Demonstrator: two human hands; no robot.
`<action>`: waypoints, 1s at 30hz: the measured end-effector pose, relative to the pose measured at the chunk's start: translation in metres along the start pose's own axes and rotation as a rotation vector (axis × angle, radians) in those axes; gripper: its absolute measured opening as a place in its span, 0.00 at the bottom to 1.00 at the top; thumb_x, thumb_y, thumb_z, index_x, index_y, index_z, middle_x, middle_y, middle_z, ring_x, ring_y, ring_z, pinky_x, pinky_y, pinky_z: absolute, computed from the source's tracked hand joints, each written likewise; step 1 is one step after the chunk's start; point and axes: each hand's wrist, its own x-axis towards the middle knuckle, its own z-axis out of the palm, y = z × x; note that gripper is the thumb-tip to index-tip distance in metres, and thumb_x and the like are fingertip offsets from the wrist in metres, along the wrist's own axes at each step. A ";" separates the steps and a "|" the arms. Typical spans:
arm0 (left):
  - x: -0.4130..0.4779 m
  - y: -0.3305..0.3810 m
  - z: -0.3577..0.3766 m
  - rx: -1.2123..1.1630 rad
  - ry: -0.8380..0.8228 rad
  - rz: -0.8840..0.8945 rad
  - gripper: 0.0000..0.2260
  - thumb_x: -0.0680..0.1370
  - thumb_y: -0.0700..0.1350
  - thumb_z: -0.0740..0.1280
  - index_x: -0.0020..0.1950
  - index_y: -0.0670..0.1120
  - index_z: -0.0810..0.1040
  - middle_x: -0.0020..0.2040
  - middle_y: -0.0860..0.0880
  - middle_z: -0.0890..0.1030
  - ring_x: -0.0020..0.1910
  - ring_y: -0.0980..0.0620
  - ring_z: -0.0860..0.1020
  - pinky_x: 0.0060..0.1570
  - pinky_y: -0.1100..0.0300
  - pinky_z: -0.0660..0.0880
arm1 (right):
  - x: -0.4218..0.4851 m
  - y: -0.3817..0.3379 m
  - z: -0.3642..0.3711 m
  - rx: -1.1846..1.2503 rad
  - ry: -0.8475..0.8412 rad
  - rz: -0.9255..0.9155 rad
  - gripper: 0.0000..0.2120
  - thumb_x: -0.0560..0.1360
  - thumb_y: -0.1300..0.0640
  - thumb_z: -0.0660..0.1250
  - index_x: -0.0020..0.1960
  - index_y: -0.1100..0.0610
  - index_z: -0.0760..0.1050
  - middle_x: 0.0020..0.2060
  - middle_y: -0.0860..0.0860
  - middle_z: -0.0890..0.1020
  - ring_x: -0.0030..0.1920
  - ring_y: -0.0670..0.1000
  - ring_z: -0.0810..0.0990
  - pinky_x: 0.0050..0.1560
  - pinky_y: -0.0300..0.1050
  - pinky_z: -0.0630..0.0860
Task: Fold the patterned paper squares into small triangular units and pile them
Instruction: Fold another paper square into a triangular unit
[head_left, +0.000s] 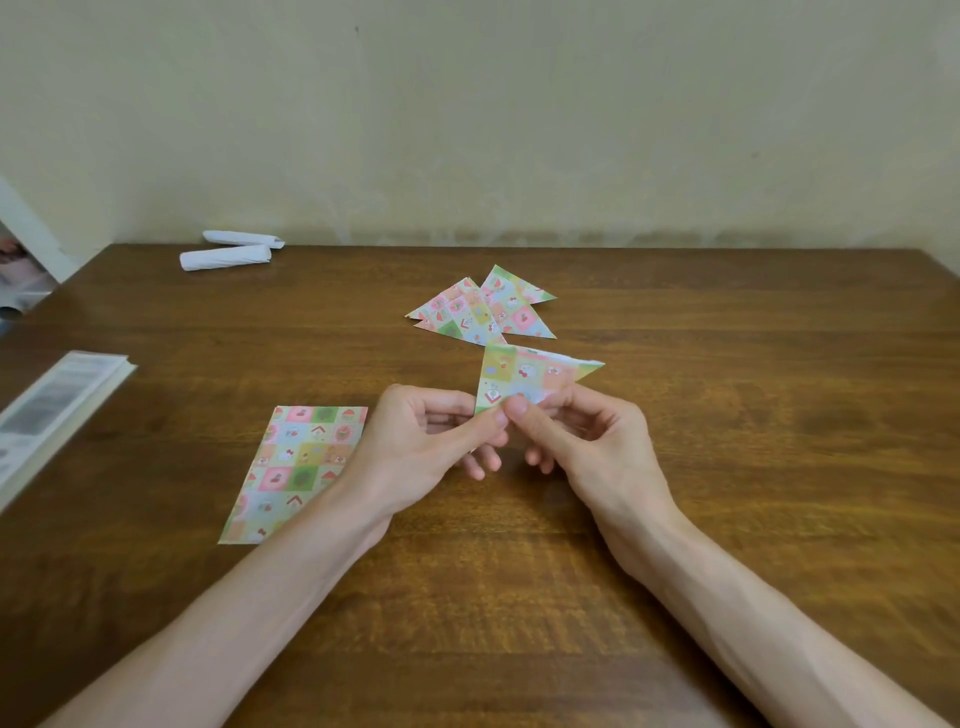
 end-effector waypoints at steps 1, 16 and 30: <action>0.000 0.000 0.000 0.003 0.001 -0.005 0.05 0.78 0.43 0.74 0.45 0.41 0.88 0.37 0.45 0.86 0.34 0.52 0.83 0.35 0.62 0.80 | 0.000 0.001 0.000 0.005 0.017 0.004 0.13 0.73 0.55 0.78 0.47 0.66 0.83 0.34 0.54 0.83 0.31 0.48 0.76 0.35 0.39 0.73; 0.000 -0.003 0.004 -0.059 0.001 -0.051 0.06 0.75 0.47 0.76 0.45 0.45 0.89 0.40 0.43 0.87 0.35 0.51 0.83 0.36 0.61 0.79 | 0.002 -0.002 -0.004 0.071 0.046 0.008 0.13 0.77 0.57 0.74 0.46 0.69 0.82 0.35 0.58 0.82 0.34 0.49 0.75 0.39 0.40 0.74; -0.001 -0.001 0.003 -0.062 0.007 -0.086 0.09 0.73 0.48 0.77 0.46 0.43 0.89 0.40 0.42 0.87 0.37 0.50 0.83 0.38 0.61 0.80 | 0.003 -0.006 -0.006 -0.021 0.154 -0.032 0.16 0.79 0.50 0.73 0.43 0.63 0.84 0.33 0.57 0.81 0.35 0.50 0.75 0.42 0.46 0.73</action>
